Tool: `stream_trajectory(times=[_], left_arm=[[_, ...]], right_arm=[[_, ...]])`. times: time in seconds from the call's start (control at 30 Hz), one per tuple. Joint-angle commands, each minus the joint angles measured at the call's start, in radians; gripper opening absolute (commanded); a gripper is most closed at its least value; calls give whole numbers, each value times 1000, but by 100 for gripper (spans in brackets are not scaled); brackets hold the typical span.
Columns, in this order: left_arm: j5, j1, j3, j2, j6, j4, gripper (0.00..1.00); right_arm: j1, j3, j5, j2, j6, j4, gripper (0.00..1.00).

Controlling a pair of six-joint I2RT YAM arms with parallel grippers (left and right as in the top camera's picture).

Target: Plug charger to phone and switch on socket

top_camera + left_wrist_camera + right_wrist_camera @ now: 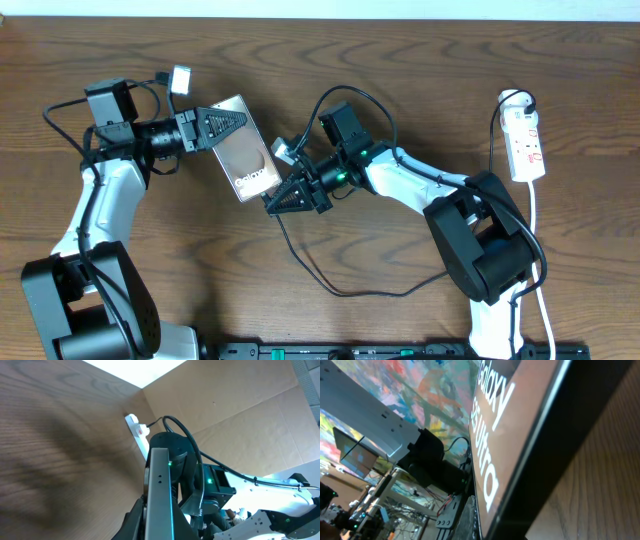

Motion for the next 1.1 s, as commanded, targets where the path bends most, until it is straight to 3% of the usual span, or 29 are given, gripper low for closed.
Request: stream_trajectory(times=[0.0, 0.43, 1.07], left_arm=[[55, -7, 2, 3, 13, -8, 7], [55, -7, 2, 3, 24, -8, 7], [55, -9, 2, 3, 24, -8, 7]], right_arm=[[-5, 14, -6, -29, 80, 42, 1], [-5, 14, 50, -29, 267, 215, 1], [-5, 14, 125, -29, 397, 394, 1]])
